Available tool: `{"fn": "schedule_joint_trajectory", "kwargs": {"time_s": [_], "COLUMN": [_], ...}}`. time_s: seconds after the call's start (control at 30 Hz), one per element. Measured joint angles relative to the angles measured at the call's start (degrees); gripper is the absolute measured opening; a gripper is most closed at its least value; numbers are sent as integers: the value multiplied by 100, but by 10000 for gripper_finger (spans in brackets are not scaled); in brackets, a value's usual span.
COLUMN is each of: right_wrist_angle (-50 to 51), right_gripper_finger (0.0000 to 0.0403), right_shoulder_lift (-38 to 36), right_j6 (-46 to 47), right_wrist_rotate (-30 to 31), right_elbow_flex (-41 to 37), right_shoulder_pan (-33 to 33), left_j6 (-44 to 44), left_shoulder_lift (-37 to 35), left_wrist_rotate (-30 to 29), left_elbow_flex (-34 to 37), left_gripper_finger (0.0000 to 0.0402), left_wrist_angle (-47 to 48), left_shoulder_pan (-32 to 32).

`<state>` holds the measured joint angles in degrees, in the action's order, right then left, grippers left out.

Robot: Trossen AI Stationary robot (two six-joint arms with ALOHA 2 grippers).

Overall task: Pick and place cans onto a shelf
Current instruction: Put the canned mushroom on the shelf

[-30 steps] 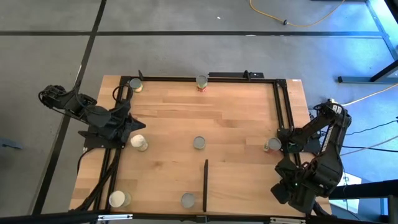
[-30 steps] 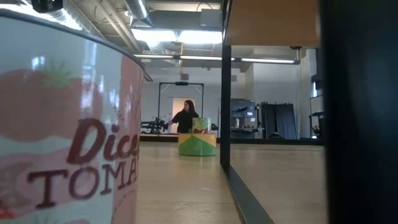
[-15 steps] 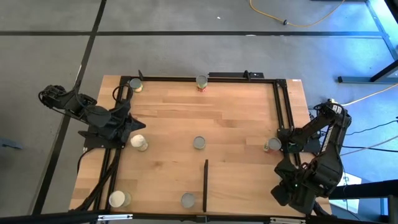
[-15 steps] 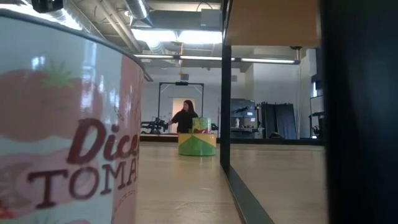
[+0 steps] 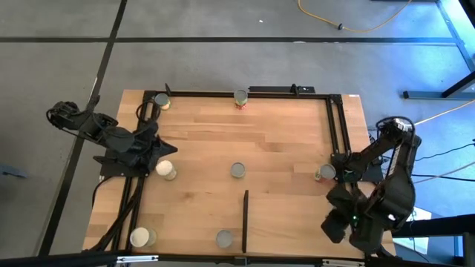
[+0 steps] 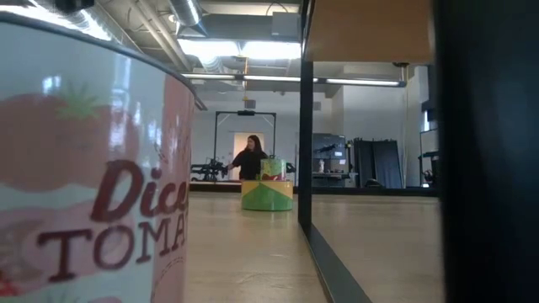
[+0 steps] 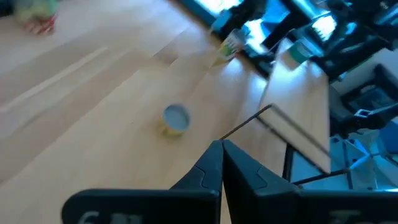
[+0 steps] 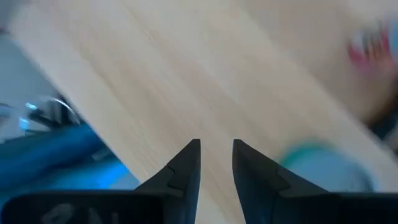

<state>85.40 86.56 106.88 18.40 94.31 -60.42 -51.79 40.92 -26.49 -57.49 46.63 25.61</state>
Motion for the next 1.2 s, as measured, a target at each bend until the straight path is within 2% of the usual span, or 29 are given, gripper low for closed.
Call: {"fn": "schedule_joint_trajectory", "kwargs": {"time_s": [0.2, 0.4, 0.53, 0.7, 0.8, 1.1, 1.2], "right_wrist_angle": [415, 461, 453, 461, 461, 461, 461], "right_gripper_finger": [94, 94, 94, 94, 94, 94, 94], "right_shoulder_lift": [-7, -7, -7, -6, -2, -2, 0], "right_j6": [-629, -1322, -1714, -1758, -1760, -1722, -1721], "right_wrist_rotate": [1219, 1943, 2104, 2112, 2113, 2111, 2111], "right_elbow_flex": [710, 1096, 1233, 1286, 1286, 1286, 1286], "right_shoulder_pan": [33, 33, 33, 33, 33, 33, 33], "left_j6": [293, 691, 1126, 1664, 1656, 1373, 2318], "left_shoulder_lift": [407, 849, 1183, 1687, 1906, 2610, 2890], "left_wrist_rotate": [-233, -124, 300, 866, 1063, 2486, 2762], "left_elbow_flex": [0, 0, 0, 0, 0, 0, 0], "left_gripper_finger": [0, 0, 0, 0, 1, 46, 55], "left_wrist_angle": [-961, -1112, -1434, -1955, -1987, -1953, -1958], "left_shoulder_pan": [-79, -423, -712, -1101, -1359, -2213, -2370]}}
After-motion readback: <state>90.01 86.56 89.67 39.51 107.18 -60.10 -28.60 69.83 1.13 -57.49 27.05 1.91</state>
